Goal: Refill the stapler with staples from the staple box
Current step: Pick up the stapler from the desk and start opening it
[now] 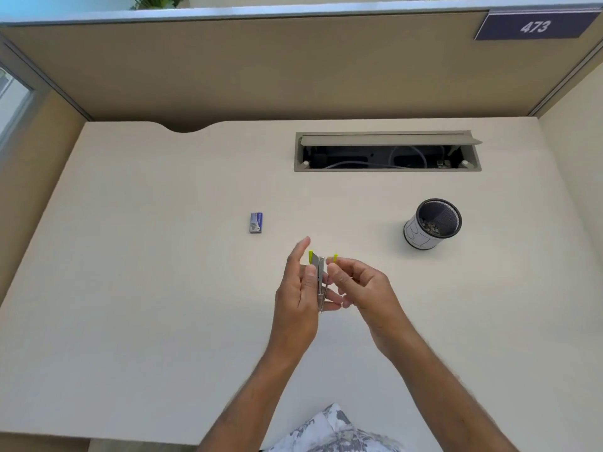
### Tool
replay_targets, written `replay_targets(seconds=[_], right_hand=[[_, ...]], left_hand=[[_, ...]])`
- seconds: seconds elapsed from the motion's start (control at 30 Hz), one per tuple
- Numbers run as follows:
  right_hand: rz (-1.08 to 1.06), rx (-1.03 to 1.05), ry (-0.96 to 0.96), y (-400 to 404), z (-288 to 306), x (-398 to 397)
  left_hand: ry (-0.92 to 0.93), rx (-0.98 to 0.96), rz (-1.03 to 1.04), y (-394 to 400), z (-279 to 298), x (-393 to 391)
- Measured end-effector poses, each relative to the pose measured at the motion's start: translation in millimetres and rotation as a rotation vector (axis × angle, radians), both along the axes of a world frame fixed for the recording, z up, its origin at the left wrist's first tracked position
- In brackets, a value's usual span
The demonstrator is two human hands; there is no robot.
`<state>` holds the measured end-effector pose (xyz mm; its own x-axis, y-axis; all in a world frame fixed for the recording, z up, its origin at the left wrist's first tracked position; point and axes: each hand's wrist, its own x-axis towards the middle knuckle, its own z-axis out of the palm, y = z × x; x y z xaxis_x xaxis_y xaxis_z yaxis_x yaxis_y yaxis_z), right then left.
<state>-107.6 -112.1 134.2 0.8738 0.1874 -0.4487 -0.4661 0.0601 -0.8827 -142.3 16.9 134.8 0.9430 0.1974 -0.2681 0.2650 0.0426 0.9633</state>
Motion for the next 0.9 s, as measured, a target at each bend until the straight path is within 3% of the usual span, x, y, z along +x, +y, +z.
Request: replay_targets(seconds=[0.4,0.67,0.9], right_hand=[[0.059,0.088,0.056,2.0,-4.1,-20.6],[0.005,0.112,0.108,10.5,-9.3,-32.7],[-0.316,0.415,0.331,-4.3,-17.2,-12.0]], left_hand=[[-0.046,0.200,-0.217,10.1,-2.3,-13.6],[-0.121,0.358,-0.232,2.9,-5.8,-24.1],[-0.213,0.356,-0.154,3.0,1.2,-36.3]])
